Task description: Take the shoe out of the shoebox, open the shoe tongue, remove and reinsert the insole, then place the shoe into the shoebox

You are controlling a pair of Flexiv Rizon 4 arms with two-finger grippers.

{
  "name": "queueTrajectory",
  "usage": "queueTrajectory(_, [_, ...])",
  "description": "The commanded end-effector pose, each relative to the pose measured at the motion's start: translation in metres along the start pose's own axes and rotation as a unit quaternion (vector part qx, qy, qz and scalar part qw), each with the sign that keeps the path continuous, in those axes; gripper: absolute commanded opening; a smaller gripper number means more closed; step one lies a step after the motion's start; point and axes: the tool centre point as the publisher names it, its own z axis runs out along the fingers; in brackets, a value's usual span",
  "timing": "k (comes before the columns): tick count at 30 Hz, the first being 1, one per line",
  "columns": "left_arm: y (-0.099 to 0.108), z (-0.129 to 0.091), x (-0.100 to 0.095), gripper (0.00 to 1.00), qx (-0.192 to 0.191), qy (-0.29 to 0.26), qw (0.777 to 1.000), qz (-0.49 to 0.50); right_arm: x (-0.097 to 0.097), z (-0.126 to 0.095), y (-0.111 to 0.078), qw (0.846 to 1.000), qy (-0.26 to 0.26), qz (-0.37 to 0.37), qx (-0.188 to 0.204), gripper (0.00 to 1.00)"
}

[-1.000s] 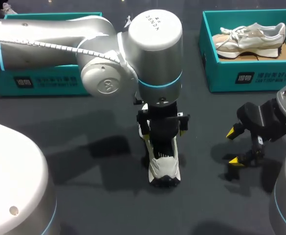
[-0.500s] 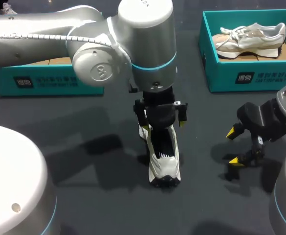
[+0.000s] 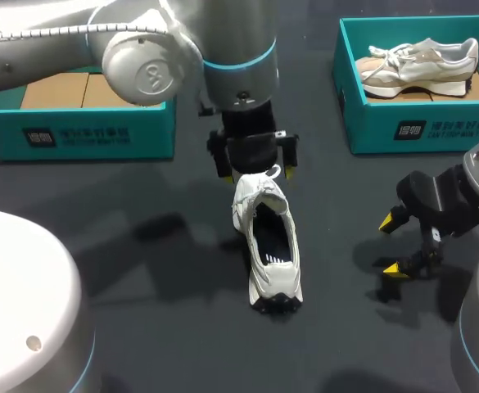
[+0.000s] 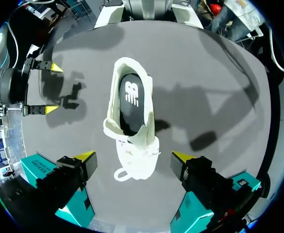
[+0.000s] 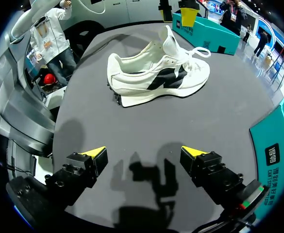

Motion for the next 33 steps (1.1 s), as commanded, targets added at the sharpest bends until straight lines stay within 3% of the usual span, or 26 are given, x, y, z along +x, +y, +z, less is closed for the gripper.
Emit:
queueTrajectory(1, [0.021, 0.0, -0.006, 1.0, 0.007, 0.008, 1.0, -0.005, 0.002, 0.0, 0.0, 1.0, -0.001, 0.0, 0.001, 1.0])
queueTrajectory(4, [0.03, 0.001, -0.007, 0.99, 0.005, 0.013, 1.0, -0.009, 0.002, 0.0, 0.0, 1.0, -0.001, 0.0, 0.001, 1.0])
queueTrajectory(7, [0.036, 0.002, -0.008, 0.88, 0.004, 0.016, 1.0, -0.011, 0.002, 0.0, 0.0, 1.0, -0.001, 0.0, 0.001, 1.0])
queueTrajectory(8, [0.038, 0.002, -0.008, 0.81, 0.003, 0.017, 1.0, -0.012, 0.002, 0.0, 0.0, 1.0, -0.001, 0.0, 0.001, 1.0])
queueTrajectory(10, [0.044, 0.003, -0.008, 0.52, 0.003, 0.019, 1.0, -0.017, 0.002, 0.0, 0.0, 1.0, -0.001, 0.0, 0.001, 1.0])
queueTrajectory(11, [0.046, 0.004, -0.008, 0.48, 0.004, 0.019, 1.0, -0.018, 0.002, 0.0, 0.0, 1.0, -0.001, 0.0, 0.001, 1.0])
queueTrajectory(15, [0.052, 0.007, -0.007, 0.4, 0.006, 0.019, 0.999, -0.026, 0.002, 0.0, 0.0, 1.0, -0.001, 0.0, 0.001, 1.0])
queueTrajectory(21, [0.051, 0.013, -0.005, 0.39, 0.016, 0.017, 0.999, -0.029, 0.002, 0.0, 0.0, 1.0, -0.001, 0.0, 0.001, 1.0])
queueTrajectory(33, [0.021, 0.033, -0.01, 0.35, 0.04, 0.013, 0.999, -0.019, 0.002, 0.0, 0.0, 1.0, -0.001, 0.0, 0.001, 1.0])
